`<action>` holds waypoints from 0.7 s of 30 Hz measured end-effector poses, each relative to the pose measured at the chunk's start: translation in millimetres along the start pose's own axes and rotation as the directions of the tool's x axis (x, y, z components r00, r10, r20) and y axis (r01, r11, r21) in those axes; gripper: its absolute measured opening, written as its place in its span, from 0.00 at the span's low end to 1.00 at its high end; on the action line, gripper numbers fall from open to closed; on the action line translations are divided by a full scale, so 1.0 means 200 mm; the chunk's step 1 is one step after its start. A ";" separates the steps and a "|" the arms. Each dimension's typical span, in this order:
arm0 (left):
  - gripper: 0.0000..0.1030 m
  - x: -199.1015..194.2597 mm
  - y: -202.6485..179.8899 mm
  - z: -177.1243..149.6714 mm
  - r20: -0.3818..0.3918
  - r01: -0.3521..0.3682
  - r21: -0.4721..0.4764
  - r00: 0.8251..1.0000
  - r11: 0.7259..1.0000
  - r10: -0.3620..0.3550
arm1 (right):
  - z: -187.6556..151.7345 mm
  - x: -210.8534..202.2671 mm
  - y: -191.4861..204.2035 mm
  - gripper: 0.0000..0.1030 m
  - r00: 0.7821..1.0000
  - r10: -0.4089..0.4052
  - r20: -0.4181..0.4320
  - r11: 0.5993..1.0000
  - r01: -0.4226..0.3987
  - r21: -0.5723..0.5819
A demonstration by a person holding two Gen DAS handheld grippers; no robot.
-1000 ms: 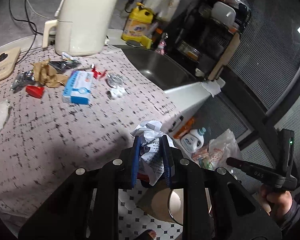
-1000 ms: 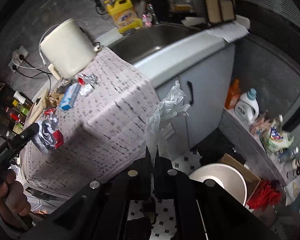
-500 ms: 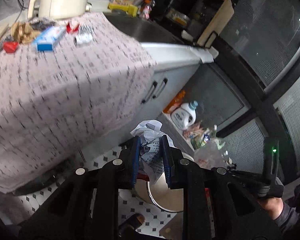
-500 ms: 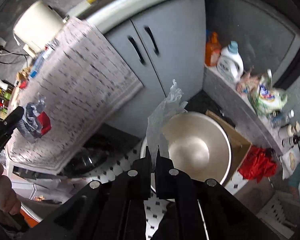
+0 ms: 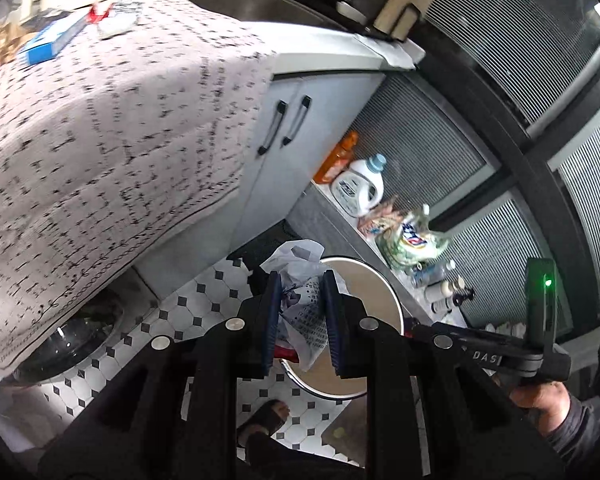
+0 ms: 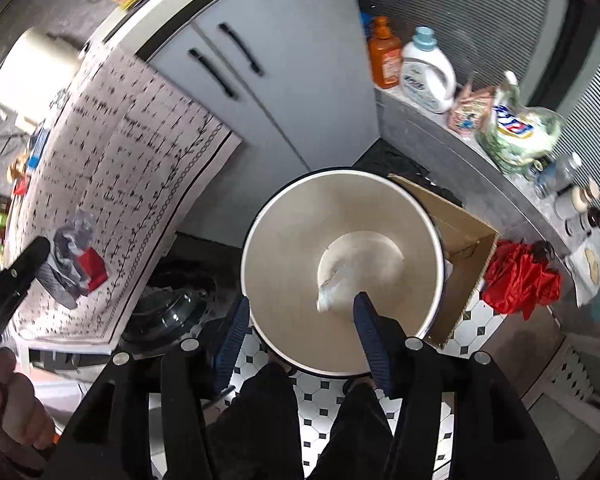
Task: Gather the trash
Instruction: 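Carry both items down over the white bucket and open both tools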
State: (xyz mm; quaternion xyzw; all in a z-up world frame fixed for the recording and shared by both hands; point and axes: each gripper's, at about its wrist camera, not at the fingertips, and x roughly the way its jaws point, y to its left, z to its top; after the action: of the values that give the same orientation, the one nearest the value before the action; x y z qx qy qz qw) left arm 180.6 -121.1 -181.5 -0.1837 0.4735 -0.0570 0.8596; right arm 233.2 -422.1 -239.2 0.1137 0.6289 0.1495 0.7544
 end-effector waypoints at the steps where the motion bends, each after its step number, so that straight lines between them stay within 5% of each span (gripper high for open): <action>1: 0.21 0.02 -0.02 0.00 -0.008 0.007 0.011 1.000 1.000 -0.007 | 0.00 -0.03 -0.01 0.52 1.000 -0.003 0.008 1.000 0.003 0.009; 16: 0.21 0.30 -0.41 -0.01 -0.141 0.159 0.173 0.981 0.972 -0.135 | -0.13 -0.42 -0.34 0.52 0.985 -0.110 0.133 0.980 0.085 0.179; 21: 0.31 0.38 -0.47 -0.02 -0.177 0.183 0.177 0.972 0.967 -0.152 | -0.17 -0.48 -0.42 0.52 0.979 -0.139 0.148 0.973 0.107 0.207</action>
State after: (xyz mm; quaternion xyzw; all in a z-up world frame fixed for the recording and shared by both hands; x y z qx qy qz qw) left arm 225.5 -230.0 -209.0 -0.1339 0.5169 -0.1897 0.8239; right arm 191.9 -536.8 -188.2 0.1605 0.5835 0.0294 0.7956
